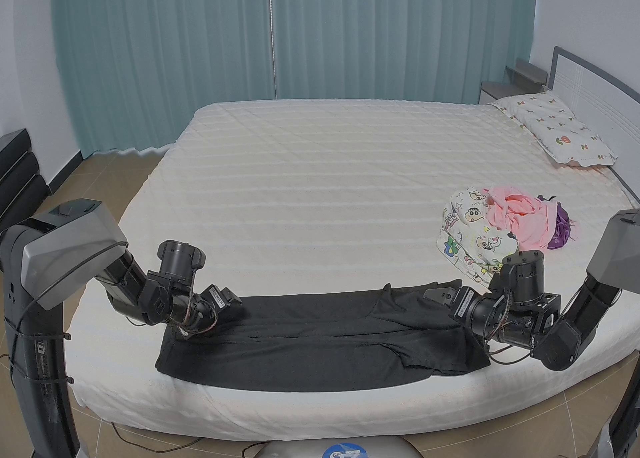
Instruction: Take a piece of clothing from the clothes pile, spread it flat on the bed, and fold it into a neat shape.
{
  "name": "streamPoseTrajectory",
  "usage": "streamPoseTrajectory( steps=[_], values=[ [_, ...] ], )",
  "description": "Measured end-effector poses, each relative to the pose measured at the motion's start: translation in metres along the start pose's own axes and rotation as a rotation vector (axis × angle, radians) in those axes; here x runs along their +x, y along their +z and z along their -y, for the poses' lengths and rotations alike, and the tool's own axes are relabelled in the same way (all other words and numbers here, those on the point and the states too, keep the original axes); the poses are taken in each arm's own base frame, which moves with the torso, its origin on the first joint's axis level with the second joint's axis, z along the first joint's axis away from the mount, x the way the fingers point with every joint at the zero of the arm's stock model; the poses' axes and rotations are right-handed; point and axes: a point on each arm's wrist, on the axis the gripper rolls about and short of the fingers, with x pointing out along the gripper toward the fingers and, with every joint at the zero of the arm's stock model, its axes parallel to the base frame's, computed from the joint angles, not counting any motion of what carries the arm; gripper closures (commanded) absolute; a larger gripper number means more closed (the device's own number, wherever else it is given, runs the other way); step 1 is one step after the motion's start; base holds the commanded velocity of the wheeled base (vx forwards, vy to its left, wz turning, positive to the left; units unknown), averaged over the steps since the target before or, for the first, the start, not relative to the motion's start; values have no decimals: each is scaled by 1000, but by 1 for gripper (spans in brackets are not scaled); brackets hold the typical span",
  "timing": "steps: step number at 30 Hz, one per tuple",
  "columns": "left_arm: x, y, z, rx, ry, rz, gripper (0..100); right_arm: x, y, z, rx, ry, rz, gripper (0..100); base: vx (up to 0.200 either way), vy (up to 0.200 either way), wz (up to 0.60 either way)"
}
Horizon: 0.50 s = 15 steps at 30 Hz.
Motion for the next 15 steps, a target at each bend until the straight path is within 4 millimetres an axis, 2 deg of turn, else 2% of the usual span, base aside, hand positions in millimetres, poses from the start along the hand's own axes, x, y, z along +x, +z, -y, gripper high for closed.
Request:
streamPoseTrajectory(
  steps=[11, 15],
  values=[
    [-14, 9, -1, 17, 10, 17, 0, -1, -1, -1, -2, 1, -1, 0, 0, 0, 0],
    [-20, 5, -6, 50, 70, -33, 0, -1, -1, -1, -2, 2, 0, 0, 0, 0, 0]
  ],
)
